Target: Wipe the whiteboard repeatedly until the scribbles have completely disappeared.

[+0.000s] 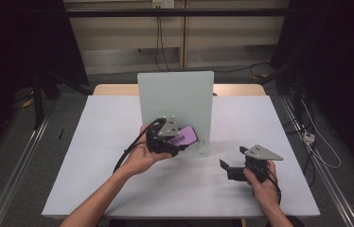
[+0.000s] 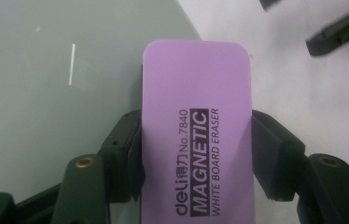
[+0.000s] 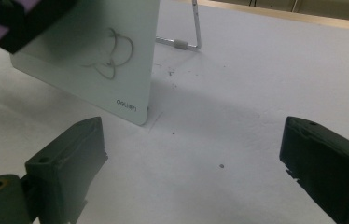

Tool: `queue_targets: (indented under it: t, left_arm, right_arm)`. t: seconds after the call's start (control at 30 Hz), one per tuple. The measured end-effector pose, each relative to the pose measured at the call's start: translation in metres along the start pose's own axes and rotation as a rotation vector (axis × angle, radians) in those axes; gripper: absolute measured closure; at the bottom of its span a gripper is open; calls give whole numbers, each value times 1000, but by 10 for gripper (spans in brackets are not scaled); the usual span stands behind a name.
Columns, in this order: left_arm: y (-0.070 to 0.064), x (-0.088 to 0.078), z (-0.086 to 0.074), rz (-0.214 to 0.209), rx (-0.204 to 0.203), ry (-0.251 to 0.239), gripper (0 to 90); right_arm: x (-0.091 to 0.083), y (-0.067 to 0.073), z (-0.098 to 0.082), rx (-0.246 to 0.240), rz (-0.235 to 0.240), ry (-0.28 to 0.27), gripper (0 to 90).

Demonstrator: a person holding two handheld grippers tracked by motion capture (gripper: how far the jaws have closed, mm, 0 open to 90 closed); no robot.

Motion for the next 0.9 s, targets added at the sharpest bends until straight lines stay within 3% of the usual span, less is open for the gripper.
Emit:
queue_targets:
  t: [0.03,0.2,0.9]
  left_arm:
    - [5,-5,4,15,-7,-17,411]
    - [5,-4,6,24,0,-26,410]
    - [-17,32,7,-49,37,23,410]
  right_arm:
    - [0,0,0,1,0,1,69]
    - [0,0,0,-1,0,0,69]
    - [-1,0,0,0,1,-2,69]
Point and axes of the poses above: each handheld gripper's, and its own axes: x roughly forward along the jaws, z roughly out of its top, y roughly to its left, the point moved 8 cm from there along x, roughly forward along the jaws, and after that the axes turned 11 degrees about -y, right-handed, at the moved point
